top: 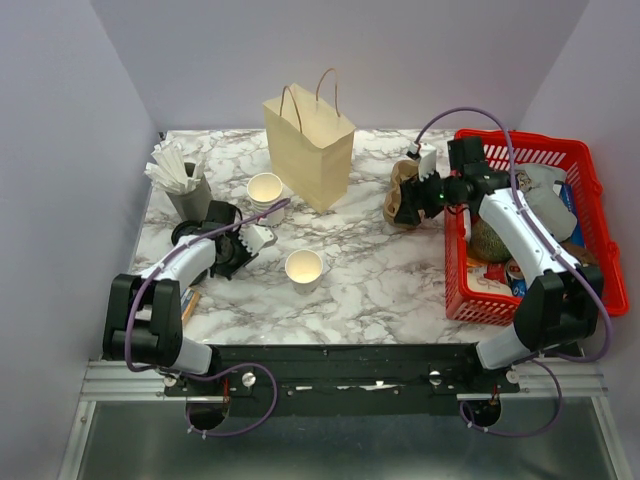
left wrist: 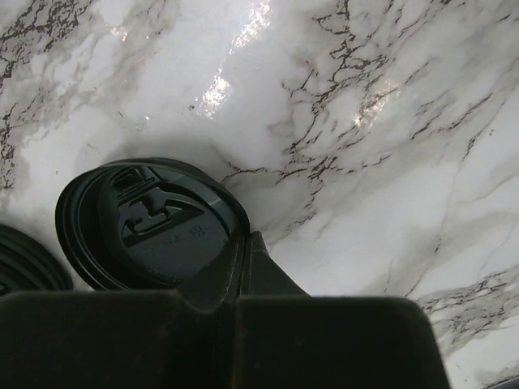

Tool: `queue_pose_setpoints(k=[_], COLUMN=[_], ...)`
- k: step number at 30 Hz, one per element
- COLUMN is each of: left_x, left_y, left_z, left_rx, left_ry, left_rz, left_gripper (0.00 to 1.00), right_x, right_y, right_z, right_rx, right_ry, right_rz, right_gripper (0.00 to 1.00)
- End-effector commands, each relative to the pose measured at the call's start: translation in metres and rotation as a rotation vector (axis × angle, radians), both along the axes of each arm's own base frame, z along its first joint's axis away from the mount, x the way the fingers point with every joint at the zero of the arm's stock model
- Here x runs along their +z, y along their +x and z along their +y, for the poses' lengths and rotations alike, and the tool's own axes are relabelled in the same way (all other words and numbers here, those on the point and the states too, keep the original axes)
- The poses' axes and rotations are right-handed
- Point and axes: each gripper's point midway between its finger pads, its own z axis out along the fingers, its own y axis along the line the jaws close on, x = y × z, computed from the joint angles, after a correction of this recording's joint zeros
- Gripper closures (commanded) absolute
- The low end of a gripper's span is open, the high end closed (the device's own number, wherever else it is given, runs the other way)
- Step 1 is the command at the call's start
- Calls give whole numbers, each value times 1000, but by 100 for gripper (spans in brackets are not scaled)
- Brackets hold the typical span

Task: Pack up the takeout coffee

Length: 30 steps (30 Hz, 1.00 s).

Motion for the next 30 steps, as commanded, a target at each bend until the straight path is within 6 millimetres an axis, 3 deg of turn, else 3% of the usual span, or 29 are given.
queue_pose_setpoints(k=[1, 5, 9, 10, 14, 16, 17, 18, 19, 20, 21, 22, 23, 27, 30], left_x=[34, 78, 130, 150, 206, 213, 233, 237, 222, 246, 249, 237, 247, 237, 232], left_y=[5, -4, -8, -11, -12, -17, -18, -20, -26, -23, -25, -30, -28, -27, -21], left_z=[-7, -29, -66, -85, -124, -136, -147, -152, -155, -161, -163, -164, -166, -170, -172], left_rx=[13, 36, 2, -25, -28, -12, -34, -14, 16, 13, 16, 36, 11, 90, 104], left_ry=[-42, -179, -408, -521, -812, -918, -1032, -1089, -1133, -1236, -1281, -1315, -1354, -1417, -1458], left_rz=[-54, -67, -86, -82, -87, -45, -40, -14, 38, 11, 14, 49, 24, 126, 148], left_gripper=[100, 100, 100, 100, 100, 100, 100, 100, 100, 100, 100, 100, 100, 100, 100], right_x=[30, 49, 69, 76, 92, 100, 99, 100, 98, 98, 92, 90, 87, 71, 58], right_y=[-1, -4, -12, -16, -27, -29, -30, -31, -30, -32, -33, -35, -37, -46, -54], right_z=[16, 30, 51, 59, 83, 91, 96, 101, 103, 106, 110, 112, 114, 122, 130], right_rx=[97, 179, 260, 293, 377, 381, 392, 382, 380, 386, 394, 400, 410, 439, 473], right_ry=[30, 47, 119, 151, 263, 326, 357, 385, 394, 404, 411, 416, 426, 443, 443], right_rz=[-71, -126, -181, -193, -183, -155, -124, -98, -78, -63, -33, -17, 4, 77, 111], right_gripper=[21, 21, 21, 21, 20, 20, 20, 19, 18, 18, 18, 17, 17, 15, 2])
